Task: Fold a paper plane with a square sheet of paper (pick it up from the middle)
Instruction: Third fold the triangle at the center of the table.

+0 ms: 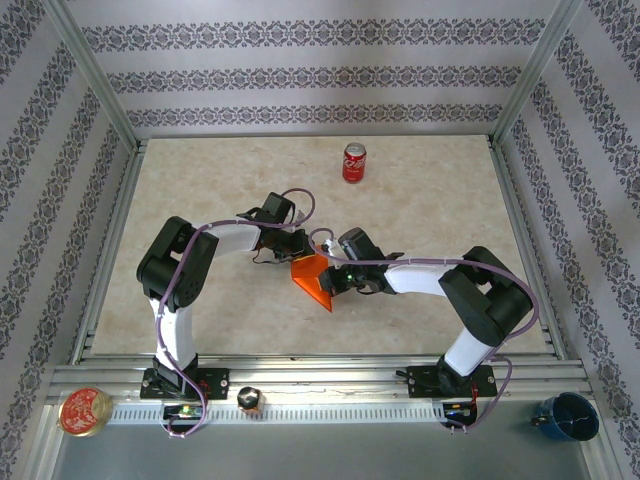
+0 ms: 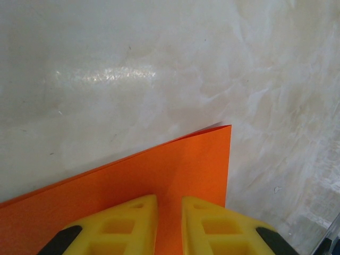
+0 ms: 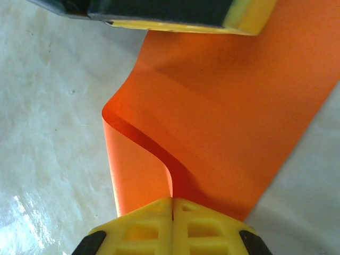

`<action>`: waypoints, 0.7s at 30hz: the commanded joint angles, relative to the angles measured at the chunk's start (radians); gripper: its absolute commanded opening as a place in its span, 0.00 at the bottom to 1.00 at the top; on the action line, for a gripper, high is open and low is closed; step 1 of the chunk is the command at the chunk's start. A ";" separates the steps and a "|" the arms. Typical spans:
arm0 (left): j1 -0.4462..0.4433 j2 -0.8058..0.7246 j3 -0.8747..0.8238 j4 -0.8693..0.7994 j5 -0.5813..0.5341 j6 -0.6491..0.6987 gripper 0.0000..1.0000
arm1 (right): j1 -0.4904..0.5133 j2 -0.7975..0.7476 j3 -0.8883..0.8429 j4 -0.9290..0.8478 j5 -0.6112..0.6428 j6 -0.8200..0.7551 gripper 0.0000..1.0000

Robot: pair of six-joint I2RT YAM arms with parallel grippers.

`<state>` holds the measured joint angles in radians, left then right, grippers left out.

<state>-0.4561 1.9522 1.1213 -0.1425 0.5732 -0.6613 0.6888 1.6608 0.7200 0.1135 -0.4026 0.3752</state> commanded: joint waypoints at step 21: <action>0.004 -0.004 -0.012 -0.068 -0.028 0.014 0.17 | -0.009 0.031 0.042 -0.042 0.036 0.000 0.00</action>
<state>-0.4561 1.9522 1.1213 -0.1455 0.5713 -0.6613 0.6891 1.6791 0.7395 0.0849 -0.3813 0.3756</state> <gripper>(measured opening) 0.174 0.064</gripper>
